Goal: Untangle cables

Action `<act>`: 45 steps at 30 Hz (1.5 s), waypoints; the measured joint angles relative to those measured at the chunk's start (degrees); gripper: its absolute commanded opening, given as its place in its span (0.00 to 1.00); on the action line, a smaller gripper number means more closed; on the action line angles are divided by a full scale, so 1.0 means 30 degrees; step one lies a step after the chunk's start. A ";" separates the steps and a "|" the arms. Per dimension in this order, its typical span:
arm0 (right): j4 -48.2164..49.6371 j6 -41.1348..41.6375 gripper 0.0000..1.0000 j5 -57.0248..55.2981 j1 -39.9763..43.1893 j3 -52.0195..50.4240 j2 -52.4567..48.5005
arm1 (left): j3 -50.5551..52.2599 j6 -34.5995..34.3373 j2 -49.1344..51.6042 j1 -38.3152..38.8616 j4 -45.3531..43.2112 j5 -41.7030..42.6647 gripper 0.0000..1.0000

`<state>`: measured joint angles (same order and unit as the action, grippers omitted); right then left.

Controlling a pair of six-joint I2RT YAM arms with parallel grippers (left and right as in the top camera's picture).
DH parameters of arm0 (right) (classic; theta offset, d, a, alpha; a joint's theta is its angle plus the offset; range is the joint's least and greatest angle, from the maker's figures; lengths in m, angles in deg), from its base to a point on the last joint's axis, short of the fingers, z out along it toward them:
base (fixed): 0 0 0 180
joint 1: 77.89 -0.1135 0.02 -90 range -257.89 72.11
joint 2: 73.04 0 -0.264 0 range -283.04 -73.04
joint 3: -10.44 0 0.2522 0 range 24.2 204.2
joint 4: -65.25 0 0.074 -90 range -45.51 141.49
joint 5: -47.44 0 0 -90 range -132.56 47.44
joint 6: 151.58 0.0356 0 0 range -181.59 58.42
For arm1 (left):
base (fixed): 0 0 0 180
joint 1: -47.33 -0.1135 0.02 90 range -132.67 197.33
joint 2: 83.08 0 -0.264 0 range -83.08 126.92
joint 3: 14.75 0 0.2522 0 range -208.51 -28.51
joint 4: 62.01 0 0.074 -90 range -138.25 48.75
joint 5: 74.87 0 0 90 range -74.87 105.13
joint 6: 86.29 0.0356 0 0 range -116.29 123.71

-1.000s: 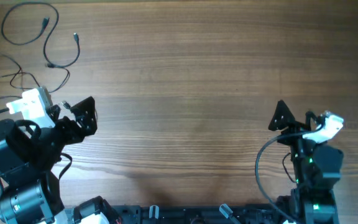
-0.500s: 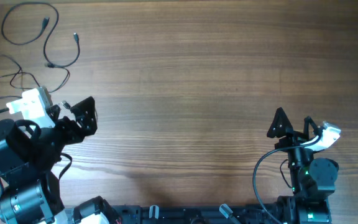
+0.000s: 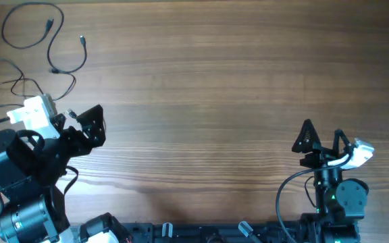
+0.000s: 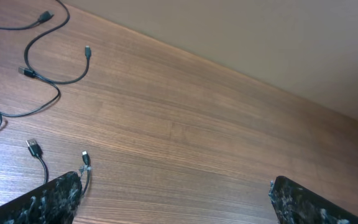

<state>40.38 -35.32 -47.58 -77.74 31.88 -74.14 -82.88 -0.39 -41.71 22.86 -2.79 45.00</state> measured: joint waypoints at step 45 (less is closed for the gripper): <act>0.3701 -0.7796 1.00 0.2127 0.0000 -0.2441 0.0087 | 0.0000 0.0000 0.0000 0.0000 0.0000 0.0007 1.00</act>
<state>51.48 -58.71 -41.20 -77.74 24.56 -73.88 -82.88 -0.39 -41.71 22.86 -2.79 45.02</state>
